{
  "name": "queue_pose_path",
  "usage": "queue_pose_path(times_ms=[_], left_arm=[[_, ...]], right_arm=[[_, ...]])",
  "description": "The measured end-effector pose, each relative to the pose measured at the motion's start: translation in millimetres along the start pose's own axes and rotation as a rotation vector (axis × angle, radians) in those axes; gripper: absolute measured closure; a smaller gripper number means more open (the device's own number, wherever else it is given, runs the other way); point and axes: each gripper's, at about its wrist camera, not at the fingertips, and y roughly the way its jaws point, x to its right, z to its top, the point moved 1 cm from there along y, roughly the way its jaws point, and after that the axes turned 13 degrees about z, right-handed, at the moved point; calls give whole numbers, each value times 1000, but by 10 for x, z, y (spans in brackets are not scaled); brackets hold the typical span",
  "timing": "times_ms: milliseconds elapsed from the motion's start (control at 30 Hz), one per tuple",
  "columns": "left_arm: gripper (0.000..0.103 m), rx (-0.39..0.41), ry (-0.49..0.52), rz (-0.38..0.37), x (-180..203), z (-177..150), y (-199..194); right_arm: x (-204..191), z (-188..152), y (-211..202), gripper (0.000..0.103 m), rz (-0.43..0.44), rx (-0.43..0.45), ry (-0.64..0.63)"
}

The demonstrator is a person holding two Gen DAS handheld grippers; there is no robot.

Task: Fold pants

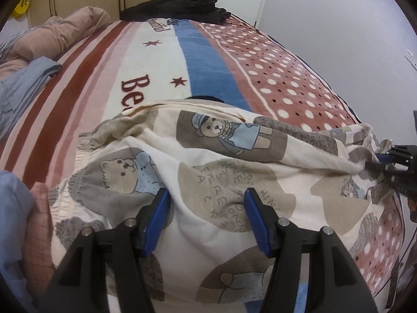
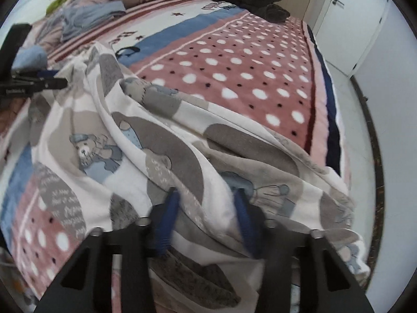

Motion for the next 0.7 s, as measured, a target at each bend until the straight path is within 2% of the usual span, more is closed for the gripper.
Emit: queue_pose_path(times_ms=[67, 233, 433, 533, 567, 633, 667, 700], left_arm=[[48, 3, 1, 2, 4, 3, -7], [48, -3, -8, 17, -47, 18, 63], [48, -29, -8, 50, -123, -12, 209], [45, -37, -15, 49, -157, -36, 257], [45, -38, -18, 49, -167, -43, 266], [44, -36, -16, 51, -175, -57, 260], [44, -37, -13, 56, -178, -61, 259], [43, -39, -14, 60, -182, -64, 257]], right_arm=[[4, 22, -85, 98, -24, 39, 6], [38, 237, -238, 99, -77, 116, 14], [264, 541, -34, 99, -149, 70, 51], [393, 596, 146, 97, -141, 27, 94], [427, 598, 195, 94, -144, 22, 108], [477, 600, 213, 79, -171, 31, 129], [521, 578, 186, 67, -181, 42, 143], [586, 557, 131, 63, -182, 58, 167]])
